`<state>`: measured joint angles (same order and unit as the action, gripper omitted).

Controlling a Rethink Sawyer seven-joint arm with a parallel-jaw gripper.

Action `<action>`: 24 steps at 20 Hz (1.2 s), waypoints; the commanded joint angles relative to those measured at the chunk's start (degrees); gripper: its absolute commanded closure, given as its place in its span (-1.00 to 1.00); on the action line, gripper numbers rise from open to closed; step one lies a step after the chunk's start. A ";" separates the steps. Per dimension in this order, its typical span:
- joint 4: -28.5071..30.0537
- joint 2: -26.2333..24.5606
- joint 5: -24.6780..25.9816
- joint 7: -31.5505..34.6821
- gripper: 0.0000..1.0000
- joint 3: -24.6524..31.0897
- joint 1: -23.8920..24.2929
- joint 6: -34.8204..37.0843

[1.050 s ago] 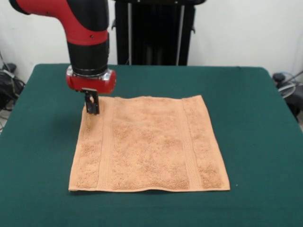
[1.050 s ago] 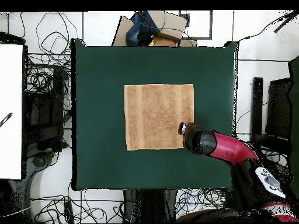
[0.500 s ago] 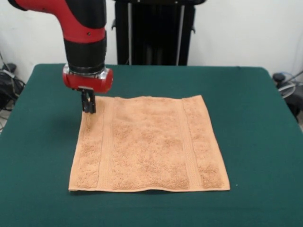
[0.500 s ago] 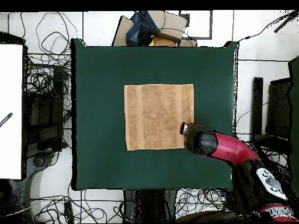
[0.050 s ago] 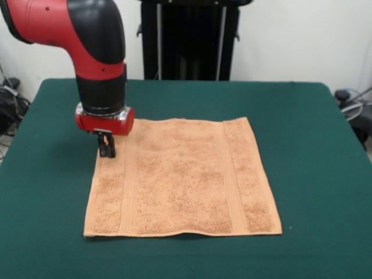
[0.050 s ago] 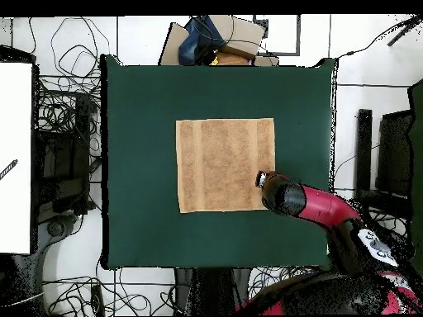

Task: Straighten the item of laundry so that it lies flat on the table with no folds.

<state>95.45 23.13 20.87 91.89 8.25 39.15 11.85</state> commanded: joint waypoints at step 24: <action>2.63 -4.50 -6.07 8.90 1.00 -2.14 -8.58 -15.73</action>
<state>101.93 20.90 19.73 91.88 -2.53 31.40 -16.13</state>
